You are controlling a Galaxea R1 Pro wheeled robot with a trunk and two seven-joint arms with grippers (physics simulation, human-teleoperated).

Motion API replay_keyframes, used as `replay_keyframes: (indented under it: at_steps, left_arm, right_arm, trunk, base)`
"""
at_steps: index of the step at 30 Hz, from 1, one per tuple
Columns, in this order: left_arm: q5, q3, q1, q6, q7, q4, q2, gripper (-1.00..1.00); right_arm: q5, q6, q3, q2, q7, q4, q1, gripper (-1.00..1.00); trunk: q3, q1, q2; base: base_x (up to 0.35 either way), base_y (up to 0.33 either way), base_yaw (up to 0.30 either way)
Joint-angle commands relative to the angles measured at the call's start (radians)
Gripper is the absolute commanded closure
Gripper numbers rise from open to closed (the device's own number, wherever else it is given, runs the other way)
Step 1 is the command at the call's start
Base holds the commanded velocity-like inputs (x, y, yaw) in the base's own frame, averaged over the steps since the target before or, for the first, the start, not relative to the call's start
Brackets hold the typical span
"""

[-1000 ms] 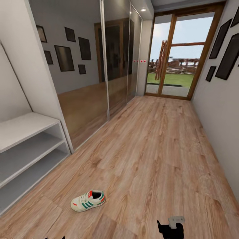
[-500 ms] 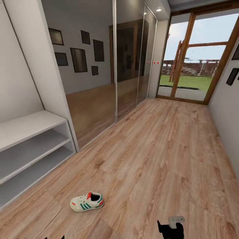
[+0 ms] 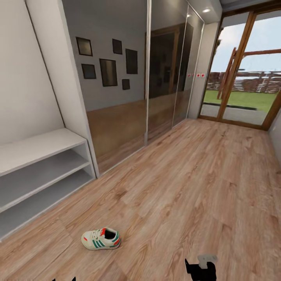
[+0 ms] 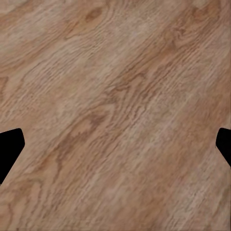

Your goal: Pick up the two gym shoes and the two sandals from the corridor floor and place them onto the hallstand (shoe rack) in the corridor, making sure they are on the rack and not on the floor. Arrange them so the two gym shoes are next to each other and the two sandals are next to each other.

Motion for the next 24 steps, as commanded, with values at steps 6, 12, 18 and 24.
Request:
replay_keyframes:
  at_steps: [6, 12, 18, 24]
  left_arm:
    - [0.002, 0.005, -0.001, 0.0, -0.009, 0.001, 0.0, -1.0]
    - [0.002, 0.005, -0.001, 0.0, -0.009, 0.001, 0.0, -1.0]
    - [0.002, 0.005, -0.001, 0.0, -0.009, 0.001, 0.0, -1.0]
    - [0.002, 0.006, -0.001, 0.0, -0.009, 0.001, 0.0, -1.0]
  right_arm:
    - [0.003, -0.002, 0.002, 0.0, -0.003, 0.0, 0.0, -1.0]
    - [0.004, -0.002, 0.002, 0.0, -0.003, 0.0, 0.0, -1.0]
    - [0.004, -0.002, 0.002, 0.0, -0.003, 0.0, 0.0, -1.0]
    - [0.003, -0.002, 0.002, 0.0, -0.003, 0.0, 0.0, -1.0]
  trunk:
    - [0.003, 0.0, 0.0]
    - [0.007, 0.0, 0.0]
    - [0.011, 0.0, 0.0]
    - [0.015, 0.0, 0.0]
  base:
    - [0.111, -0.262, 0.246]
    - [0.115, -0.262, 0.246]
    - [0.081, -0.171, 0.246]
    - [0.021, -0.044, 0.246]
